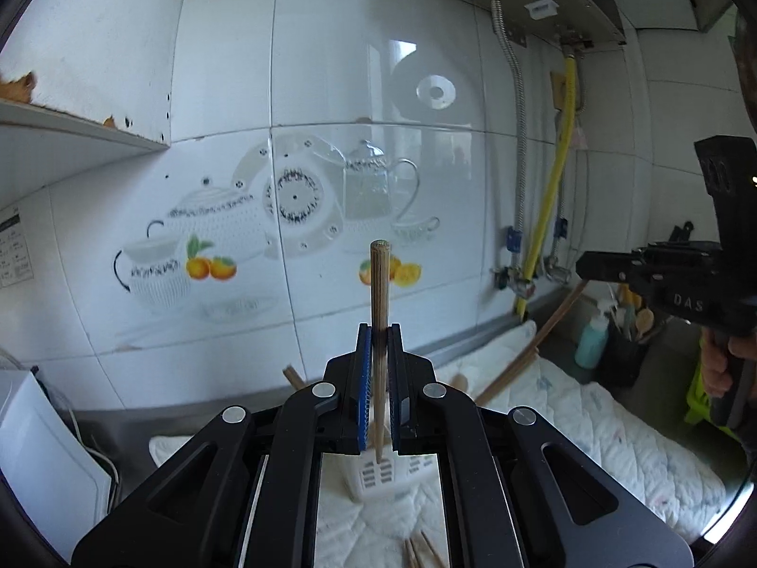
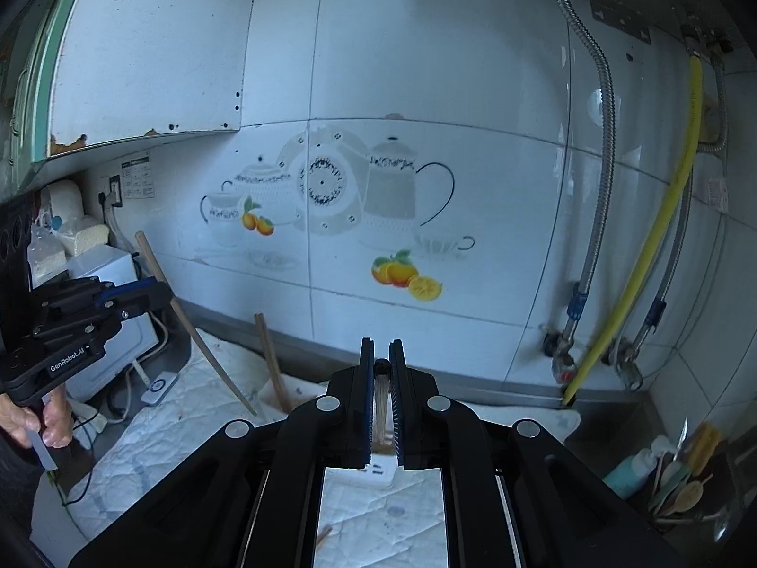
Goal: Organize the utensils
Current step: 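Carry both chopsticks to the white holder and insert them upright, then open both tools to drop the chopsticks in and withdraw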
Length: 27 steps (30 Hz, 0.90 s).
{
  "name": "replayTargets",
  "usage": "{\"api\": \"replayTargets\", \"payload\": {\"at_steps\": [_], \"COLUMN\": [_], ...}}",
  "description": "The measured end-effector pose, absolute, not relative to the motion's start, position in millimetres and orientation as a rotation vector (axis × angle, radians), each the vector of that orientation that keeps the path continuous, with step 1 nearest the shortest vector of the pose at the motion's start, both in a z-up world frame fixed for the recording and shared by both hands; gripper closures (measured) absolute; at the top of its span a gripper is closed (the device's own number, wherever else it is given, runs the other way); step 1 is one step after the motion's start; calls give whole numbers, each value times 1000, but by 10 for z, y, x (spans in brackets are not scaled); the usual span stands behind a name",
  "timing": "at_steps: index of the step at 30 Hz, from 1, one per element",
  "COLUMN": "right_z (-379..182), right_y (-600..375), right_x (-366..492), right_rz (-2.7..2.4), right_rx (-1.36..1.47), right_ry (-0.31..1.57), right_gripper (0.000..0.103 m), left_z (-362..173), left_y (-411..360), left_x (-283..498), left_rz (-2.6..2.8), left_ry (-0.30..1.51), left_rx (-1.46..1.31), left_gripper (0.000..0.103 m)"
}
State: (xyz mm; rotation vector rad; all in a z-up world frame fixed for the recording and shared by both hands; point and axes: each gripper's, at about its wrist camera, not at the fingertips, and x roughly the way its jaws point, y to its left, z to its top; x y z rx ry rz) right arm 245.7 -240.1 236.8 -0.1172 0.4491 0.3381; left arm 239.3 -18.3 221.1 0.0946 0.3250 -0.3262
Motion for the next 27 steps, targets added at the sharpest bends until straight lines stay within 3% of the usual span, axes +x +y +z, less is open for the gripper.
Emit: {"api": "replayTargets", "payload": {"at_steps": [15, 25, 27], "right_z": [1897, 1933, 1984], "right_y": [-2320, -2378, -2389], "right_x": [3048, 2816, 2654], "right_rz": [349, 343, 353], "right_rx": [-91, -89, -93], "right_ry": [582, 559, 549], "right_gripper": [96, 87, 87], "left_z": [1683, 1700, 1729], "left_y": [-119, 22, 56], "left_x": [3241, 2909, 2751], "left_rz": [-267, -248, -243], "left_ry": [476, 477, 476], "left_rx": [25, 37, 39], "left_gripper": [97, 94, 88]}}
